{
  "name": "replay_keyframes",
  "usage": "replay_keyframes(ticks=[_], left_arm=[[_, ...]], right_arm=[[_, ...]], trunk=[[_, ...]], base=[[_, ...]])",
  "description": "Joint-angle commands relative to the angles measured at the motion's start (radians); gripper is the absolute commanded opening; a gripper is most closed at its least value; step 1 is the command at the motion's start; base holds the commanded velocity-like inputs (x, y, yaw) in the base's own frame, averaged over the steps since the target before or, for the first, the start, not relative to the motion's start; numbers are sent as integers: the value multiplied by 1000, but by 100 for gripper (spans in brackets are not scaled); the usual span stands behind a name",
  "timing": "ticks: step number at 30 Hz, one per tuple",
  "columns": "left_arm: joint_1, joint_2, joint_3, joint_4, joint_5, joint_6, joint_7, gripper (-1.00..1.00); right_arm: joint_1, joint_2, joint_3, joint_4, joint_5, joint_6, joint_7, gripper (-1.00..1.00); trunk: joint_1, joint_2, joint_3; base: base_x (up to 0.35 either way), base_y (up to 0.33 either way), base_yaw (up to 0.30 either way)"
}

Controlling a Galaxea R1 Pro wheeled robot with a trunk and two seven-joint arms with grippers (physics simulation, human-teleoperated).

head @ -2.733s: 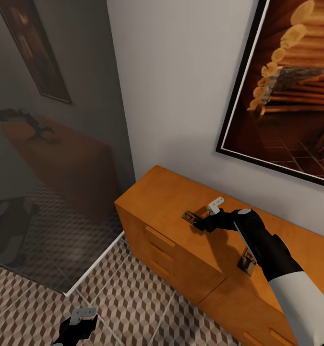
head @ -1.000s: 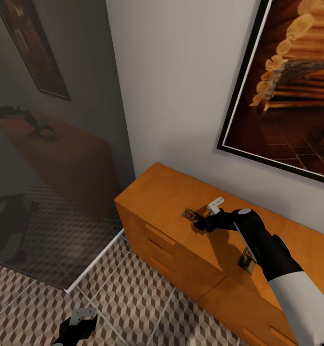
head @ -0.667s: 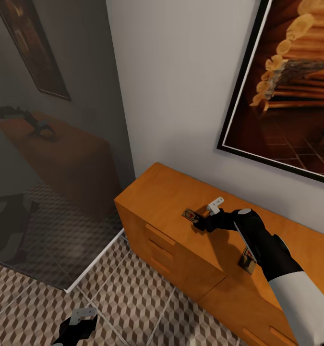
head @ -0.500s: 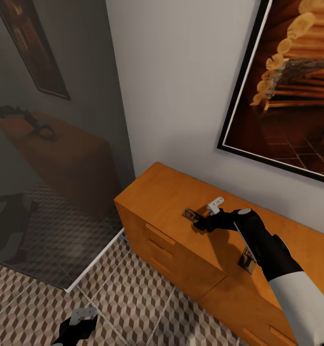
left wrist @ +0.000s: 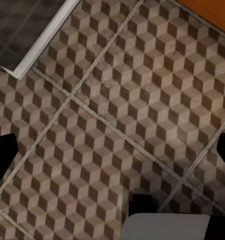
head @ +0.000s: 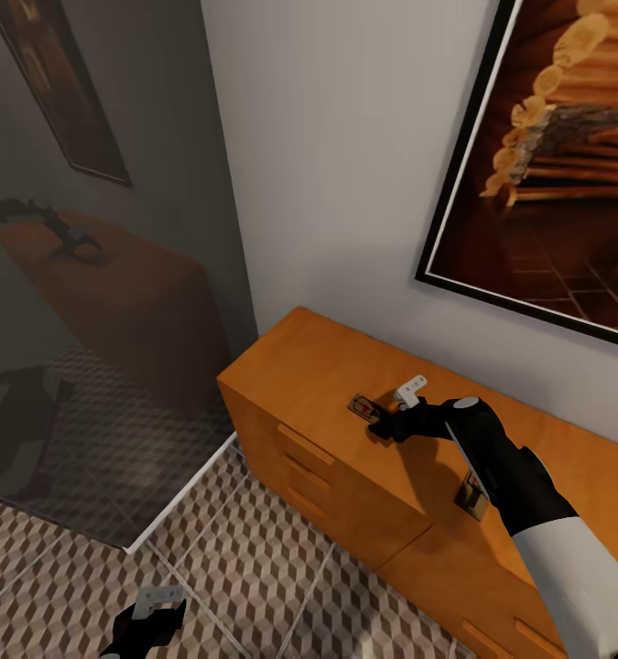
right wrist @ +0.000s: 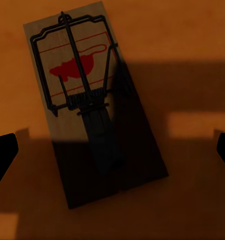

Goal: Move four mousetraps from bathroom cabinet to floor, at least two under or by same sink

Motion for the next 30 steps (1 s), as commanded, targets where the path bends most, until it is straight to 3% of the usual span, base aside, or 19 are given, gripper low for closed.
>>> replay_keyframes(ticks=[1, 30], left_arm=[[-2, 0, -8, 4, 9, -7, -2, 100], [-2, 0, -8, 4, 9, -7, -2, 100]], right_arm=[[-1, -1, 1, -1, 11, 2, 8, 100], [-1, -1, 0, -1, 10, 2, 8, 100]], trunk=[[1, -2, -2], [1, -2, -2]], base=[[0, 0, 0], [0, 0, 0]])
